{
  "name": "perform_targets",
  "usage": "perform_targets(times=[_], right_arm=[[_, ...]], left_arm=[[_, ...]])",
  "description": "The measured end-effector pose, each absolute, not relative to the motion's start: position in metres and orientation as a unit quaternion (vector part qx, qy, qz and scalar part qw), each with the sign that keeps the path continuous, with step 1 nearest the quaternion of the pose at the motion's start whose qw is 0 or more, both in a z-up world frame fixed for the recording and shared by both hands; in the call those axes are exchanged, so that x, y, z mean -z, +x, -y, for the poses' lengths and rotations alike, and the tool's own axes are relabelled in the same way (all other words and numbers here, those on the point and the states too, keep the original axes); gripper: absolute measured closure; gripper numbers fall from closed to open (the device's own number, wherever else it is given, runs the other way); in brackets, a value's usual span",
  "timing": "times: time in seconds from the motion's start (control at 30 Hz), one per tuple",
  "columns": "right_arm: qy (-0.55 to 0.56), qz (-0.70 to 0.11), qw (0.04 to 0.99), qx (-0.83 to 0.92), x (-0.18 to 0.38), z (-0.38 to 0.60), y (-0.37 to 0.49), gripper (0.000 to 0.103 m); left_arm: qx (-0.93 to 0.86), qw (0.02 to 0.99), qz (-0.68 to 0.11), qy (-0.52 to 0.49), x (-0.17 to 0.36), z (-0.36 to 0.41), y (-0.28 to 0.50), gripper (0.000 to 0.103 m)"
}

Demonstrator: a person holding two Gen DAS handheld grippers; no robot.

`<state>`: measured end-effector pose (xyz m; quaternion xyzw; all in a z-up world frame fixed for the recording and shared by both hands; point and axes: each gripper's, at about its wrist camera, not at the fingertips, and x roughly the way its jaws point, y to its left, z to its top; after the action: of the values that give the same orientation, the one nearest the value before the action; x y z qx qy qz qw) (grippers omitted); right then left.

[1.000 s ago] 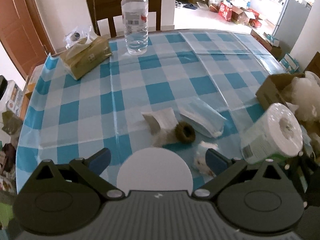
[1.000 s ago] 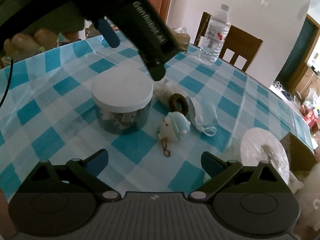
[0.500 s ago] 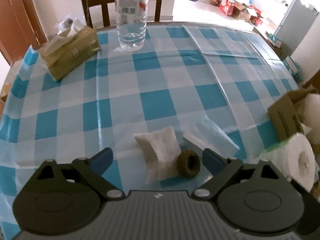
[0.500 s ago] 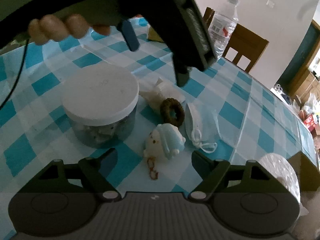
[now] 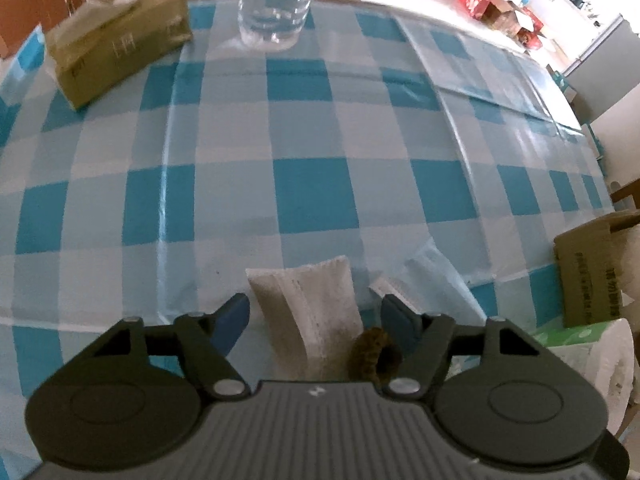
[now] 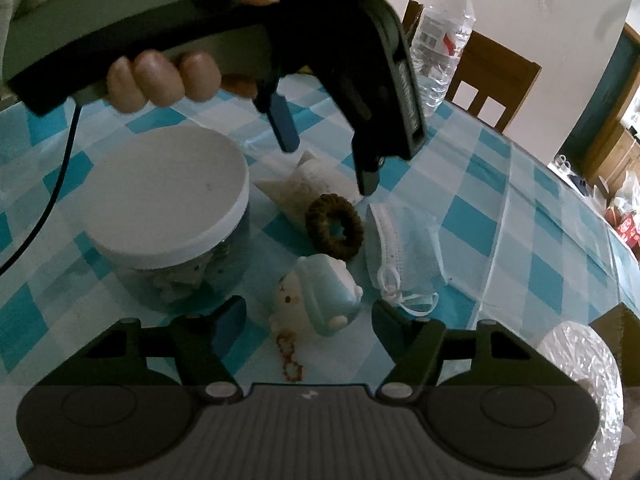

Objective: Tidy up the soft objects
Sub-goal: 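Grasp the white cloth pouch with the left gripper while the right gripper reaches toward the blue-hatted doll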

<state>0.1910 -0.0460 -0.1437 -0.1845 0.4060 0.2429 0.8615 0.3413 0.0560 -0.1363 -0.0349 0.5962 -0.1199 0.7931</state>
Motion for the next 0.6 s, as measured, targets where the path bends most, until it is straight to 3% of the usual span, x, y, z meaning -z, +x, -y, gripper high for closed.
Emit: perform_targets(times=[0.13,0.6], right_arm=[[-0.181,-0.407,0.862,-0.243,0.145,0.046,0.193,0.035],[-0.17,-0.409,0.863,-0.243,0.146,0.045,0.198,0.041]], left_arm=[[0.115,0.786,-0.606,-0.045,0.145,-0.057,0.344,0.045],[0.119,0.79,-0.602,-0.005,0.145,-0.042,0.336,0.049]])
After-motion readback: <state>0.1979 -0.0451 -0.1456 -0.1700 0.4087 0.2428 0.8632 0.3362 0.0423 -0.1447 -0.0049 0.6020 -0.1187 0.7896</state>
